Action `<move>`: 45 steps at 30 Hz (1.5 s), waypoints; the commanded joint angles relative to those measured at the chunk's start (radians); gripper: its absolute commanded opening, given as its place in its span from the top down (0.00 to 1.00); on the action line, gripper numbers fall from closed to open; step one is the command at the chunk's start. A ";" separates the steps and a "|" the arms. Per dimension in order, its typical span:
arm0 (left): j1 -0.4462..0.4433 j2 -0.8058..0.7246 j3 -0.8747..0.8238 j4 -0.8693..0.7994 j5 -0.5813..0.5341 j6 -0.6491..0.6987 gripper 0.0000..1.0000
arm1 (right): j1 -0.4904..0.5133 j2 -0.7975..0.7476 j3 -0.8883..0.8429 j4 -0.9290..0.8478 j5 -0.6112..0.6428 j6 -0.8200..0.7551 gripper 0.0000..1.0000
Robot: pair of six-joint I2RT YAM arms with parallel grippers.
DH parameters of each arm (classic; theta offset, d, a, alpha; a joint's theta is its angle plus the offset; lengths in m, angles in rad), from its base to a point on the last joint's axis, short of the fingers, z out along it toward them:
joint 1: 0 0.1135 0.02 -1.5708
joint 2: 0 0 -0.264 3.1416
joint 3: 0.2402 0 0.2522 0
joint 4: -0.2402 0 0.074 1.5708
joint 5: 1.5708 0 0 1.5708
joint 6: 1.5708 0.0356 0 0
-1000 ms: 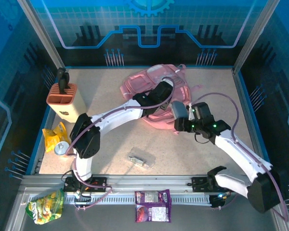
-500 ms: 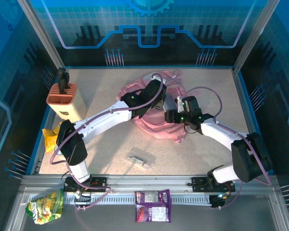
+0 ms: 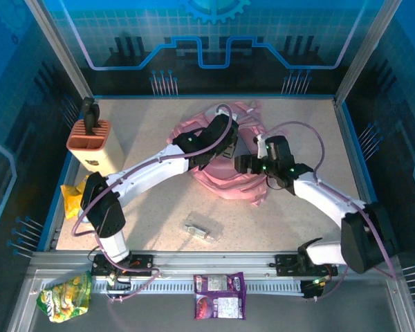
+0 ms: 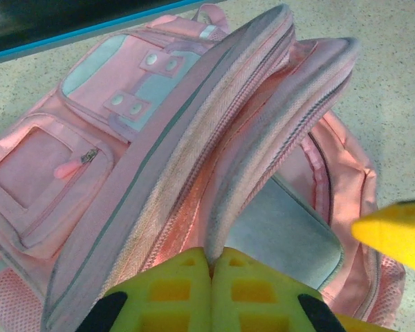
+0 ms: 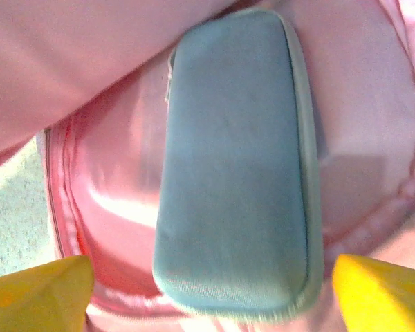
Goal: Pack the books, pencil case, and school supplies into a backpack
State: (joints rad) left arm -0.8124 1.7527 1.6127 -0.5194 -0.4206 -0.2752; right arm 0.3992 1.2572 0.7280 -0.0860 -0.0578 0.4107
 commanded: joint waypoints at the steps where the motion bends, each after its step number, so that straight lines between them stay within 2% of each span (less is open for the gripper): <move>1: 0.006 -0.060 -0.004 0.021 0.019 -0.036 1.00 | 0.009 -0.043 -0.061 -0.086 0.000 0.095 0.21; 5: 0.005 -0.060 -0.006 0.029 0.057 -0.043 1.00 | 0.009 -0.027 -0.082 -0.032 -0.050 0.103 0.38; 12: 0.006 -0.065 0.002 0.016 0.095 -0.057 1.00 | 0.004 0.116 0.007 0.096 -0.065 0.046 0.55; 18: 0.005 -0.070 0.006 0.009 0.125 -0.072 1.00 | 0.005 0.295 0.139 0.199 -0.143 -0.004 0.59; 23: 0.005 -0.068 0.010 -0.005 0.115 -0.078 1.00 | -0.001 0.332 0.185 0.230 -0.181 -0.017 0.58; 28: 0.006 -0.072 -0.016 0.010 0.133 -0.081 1.00 | -0.002 0.191 0.078 0.188 -0.163 -0.032 0.50; 32: 0.007 -0.039 -0.016 0.000 0.185 -0.097 1.00 | -0.005 0.031 -0.018 0.125 -0.136 -0.023 0.33; 35: 0.007 -0.029 -0.037 0.015 0.239 -0.111 0.95 | -0.014 -0.090 -0.059 0.046 -0.063 0.004 0.18; 39: 0.014 -0.041 -0.066 0.019 0.287 -0.136 0.77 | -0.034 -0.212 -0.083 -0.039 -0.060 0.023 0.03; 40: 0.016 -0.054 -0.077 0.023 0.305 -0.144 0.69 | -0.037 -0.241 -0.083 -0.063 -0.069 0.026 0.00; 41: 0.019 -0.070 -0.094 0.033 0.330 -0.148 0.60 | -0.039 -0.262 -0.083 -0.086 -0.080 0.029 0.00; 45: 0.044 -0.157 -0.199 0.106 0.391 -0.175 0.50 | -0.040 -0.285 -0.082 -0.145 -0.131 0.056 0.00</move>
State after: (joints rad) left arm -0.7933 1.6882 1.4612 -0.4755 -0.1051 -0.4107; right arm 0.3710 0.9798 0.6598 -0.1406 -0.1505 0.4393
